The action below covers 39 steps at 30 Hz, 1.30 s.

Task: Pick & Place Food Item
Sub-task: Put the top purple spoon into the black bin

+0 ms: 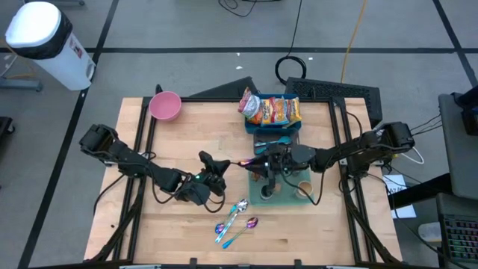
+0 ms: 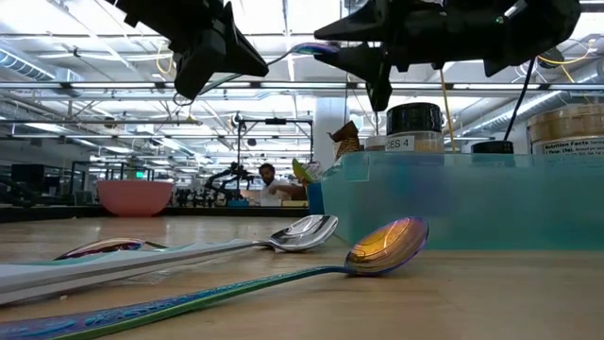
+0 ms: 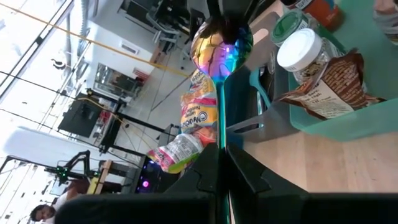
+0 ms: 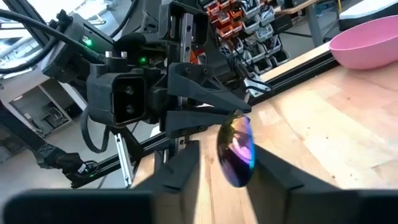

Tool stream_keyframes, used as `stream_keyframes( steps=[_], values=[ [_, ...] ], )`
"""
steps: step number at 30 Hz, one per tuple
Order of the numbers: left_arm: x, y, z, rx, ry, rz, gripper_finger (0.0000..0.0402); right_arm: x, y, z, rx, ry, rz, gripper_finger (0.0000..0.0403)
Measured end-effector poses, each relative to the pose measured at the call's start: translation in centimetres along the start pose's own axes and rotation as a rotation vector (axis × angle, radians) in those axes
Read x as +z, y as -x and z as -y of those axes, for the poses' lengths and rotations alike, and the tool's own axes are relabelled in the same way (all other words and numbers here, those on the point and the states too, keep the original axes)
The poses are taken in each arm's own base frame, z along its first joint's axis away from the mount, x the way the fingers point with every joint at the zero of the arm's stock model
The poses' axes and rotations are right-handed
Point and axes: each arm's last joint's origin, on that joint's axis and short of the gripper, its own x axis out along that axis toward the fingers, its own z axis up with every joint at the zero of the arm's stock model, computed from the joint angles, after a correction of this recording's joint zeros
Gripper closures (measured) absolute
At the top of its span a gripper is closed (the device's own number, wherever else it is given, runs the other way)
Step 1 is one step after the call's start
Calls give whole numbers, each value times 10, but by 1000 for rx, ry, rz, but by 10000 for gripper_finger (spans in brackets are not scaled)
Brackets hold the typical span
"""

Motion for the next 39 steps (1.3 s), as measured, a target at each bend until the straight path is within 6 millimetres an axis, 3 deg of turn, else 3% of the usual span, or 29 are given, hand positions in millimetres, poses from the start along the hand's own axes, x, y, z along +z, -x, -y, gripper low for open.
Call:
stream_keyframes(
  steps=[5, 8, 11, 15, 20, 25, 32, 39],
  values=[
    [0, 0, 0, -12, 13, 6, 392, -1, 0, 1, 1, 55, -11, 383],
    [1, 0, 2, -72, 67, 34, 374, -2, 0, 0, 9, 94, -25, 394],
    [2, 0, 2, -101, 182, 47, 325, 2, 3, 0, 5, 144, -28, 400],
    [1, 0, 2, -81, 314, 30, 240, 22, 16, 3, -45, 206, -28, 401],
    [1, 0, 3, -125, 354, 36, 148, 51, 50, 13, -248, 232, -60, 402],
    [0, 0, 6, -191, 377, 40, 98, 62, 90, 14, -402, 217, -79, 402],
    [-2, -6, 3, -201, 395, 28, 79, 49, 134, 17, -432, 111, -118, 402],
    [-6, -17, -2, -213, 460, 7, 91, 12, 138, 42, -372, -39, -263, 402]
  ],
)
